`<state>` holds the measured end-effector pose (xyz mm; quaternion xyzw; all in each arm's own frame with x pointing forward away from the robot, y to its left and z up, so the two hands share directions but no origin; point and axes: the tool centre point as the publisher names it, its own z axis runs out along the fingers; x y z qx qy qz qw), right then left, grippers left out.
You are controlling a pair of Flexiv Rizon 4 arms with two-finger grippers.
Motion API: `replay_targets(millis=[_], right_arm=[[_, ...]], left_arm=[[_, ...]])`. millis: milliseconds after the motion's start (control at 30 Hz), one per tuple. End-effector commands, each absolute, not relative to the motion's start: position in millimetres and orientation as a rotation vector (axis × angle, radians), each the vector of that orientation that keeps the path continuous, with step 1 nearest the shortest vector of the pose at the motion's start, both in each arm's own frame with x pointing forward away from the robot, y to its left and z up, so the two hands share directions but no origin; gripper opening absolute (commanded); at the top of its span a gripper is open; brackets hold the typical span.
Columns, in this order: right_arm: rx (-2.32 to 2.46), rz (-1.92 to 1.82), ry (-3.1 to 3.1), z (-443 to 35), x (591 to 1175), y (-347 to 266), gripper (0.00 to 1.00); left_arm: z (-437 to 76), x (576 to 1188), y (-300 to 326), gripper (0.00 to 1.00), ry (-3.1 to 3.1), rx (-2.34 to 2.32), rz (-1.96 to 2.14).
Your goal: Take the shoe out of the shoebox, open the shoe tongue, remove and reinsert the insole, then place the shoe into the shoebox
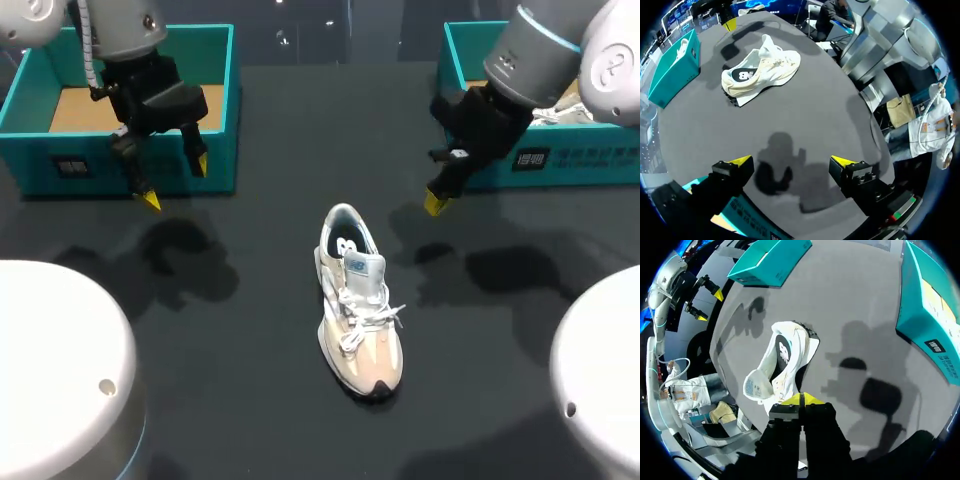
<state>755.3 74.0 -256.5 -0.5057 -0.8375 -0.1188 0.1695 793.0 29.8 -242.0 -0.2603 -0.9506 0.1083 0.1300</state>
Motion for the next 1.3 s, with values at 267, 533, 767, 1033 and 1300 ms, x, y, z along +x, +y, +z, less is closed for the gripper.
replay_targets(millis=[267,533,767,1033,1300], right_arm=[[-1.581,-0.153,-2.562,-248,751,78,0.0],[-1.662,-0.227,-2.542,-257,737,114,0.0],[-1.826,-0.204,-2.517,-264,722,147,0.0],[-2.006,-0.207,-2.479,-262,719,156,0.0],[-2.006,-0.207,-2.479,-262,719,156,0.0]], left_arm=[[-241,792,31,1.0,-2.763,-0.757,0.314],[-235,813,73,1.0,-2.758,-0.931,0.245],[-230,824,106,1.0,-2.77,-1.023,0.183],[-225,830,120,1.0,-2.759,-1.085,0.14],[-225,830,120,1.0,-2.759,-1.085,0.14]])
